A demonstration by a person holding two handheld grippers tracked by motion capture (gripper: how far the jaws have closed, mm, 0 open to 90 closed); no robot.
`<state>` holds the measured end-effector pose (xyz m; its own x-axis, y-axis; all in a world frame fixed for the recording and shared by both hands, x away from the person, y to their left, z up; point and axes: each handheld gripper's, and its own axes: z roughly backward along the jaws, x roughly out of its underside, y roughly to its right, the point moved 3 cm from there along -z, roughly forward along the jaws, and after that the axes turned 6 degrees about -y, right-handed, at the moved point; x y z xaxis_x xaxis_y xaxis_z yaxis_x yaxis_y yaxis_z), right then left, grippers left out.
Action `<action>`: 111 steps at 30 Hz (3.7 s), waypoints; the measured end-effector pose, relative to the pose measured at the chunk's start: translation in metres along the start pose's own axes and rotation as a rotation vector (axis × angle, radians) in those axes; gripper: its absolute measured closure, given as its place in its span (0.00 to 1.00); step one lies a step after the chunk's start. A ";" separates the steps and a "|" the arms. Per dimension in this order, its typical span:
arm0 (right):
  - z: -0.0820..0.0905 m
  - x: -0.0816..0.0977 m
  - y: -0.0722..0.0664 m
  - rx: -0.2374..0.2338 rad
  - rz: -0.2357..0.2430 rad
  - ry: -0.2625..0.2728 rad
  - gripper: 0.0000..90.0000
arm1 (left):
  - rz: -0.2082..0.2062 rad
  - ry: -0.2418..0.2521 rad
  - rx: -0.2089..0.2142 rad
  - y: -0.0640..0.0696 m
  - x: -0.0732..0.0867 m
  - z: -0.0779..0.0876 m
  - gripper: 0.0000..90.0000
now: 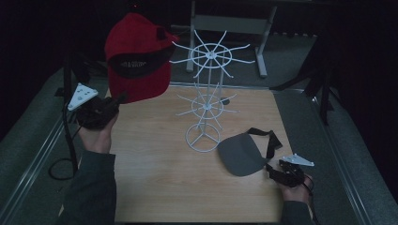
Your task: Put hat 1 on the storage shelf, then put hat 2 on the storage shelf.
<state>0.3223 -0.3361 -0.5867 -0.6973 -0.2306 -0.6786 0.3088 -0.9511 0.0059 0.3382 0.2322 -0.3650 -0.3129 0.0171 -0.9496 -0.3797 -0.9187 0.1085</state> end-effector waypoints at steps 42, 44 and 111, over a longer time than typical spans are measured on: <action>0.000 0.000 0.000 -0.001 0.001 0.000 0.41 | -0.018 -0.034 0.065 0.016 0.027 -0.012 0.95; 0.000 0.000 0.000 -0.001 0.001 -0.001 0.41 | -0.019 -0.038 0.063 0.017 0.032 -0.014 0.95; 0.003 0.000 0.000 -0.009 -0.017 -0.014 0.43 | -0.061 -0.147 0.091 0.031 0.109 -0.036 0.50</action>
<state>0.3203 -0.3369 -0.5841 -0.7113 -0.2171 -0.6685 0.3027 -0.9530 -0.0126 0.3236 0.1915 -0.4757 -0.4082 0.1358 -0.9027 -0.4770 -0.8749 0.0841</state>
